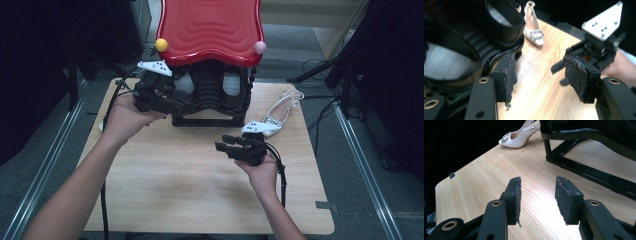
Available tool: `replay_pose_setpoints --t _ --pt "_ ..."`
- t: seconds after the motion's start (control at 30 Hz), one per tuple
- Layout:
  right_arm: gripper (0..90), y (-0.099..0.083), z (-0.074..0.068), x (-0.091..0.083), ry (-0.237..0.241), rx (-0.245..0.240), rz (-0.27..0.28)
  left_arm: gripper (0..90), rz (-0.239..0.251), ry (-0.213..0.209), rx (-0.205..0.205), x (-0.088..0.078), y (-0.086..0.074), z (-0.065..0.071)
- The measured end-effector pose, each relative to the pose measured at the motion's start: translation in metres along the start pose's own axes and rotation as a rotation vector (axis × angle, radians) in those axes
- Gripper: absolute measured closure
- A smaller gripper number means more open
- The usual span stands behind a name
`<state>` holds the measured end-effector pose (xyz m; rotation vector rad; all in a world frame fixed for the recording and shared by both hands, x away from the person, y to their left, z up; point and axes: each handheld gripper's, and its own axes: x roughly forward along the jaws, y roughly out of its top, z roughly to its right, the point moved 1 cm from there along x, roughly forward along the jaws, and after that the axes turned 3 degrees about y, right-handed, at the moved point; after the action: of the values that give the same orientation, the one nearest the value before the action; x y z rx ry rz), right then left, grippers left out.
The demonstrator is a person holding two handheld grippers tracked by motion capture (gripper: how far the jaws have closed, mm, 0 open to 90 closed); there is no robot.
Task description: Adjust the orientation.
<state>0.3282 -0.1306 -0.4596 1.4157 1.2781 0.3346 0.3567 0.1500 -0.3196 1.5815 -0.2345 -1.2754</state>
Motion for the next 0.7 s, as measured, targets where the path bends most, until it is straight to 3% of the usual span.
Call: replay_pose_setpoints --t 0.3,0.43,0.63,0.7 --pt "55.2 -0.014 0.012 -0.017 -0.021 0.006 -0.005 41.2 0.000 -0.007 -0.049 0.014 -0.061 -0.010" --pt "55.1 -0.020 0.018 -0.020 -0.035 0.032 -0.013 41.5 -0.014 0.012 -0.059 0.019 -0.079 -0.014" --pt "55.2 -0.030 0.020 -0.021 -0.055 0.026 -0.041 42.4 -0.016 0.019 -0.095 0.021 -0.105 -0.021" --pt "55.2 -0.031 0.021 -0.022 -0.056 0.030 -0.040 42.5 -0.017 0.042 -0.101 0.020 -0.112 -0.024"
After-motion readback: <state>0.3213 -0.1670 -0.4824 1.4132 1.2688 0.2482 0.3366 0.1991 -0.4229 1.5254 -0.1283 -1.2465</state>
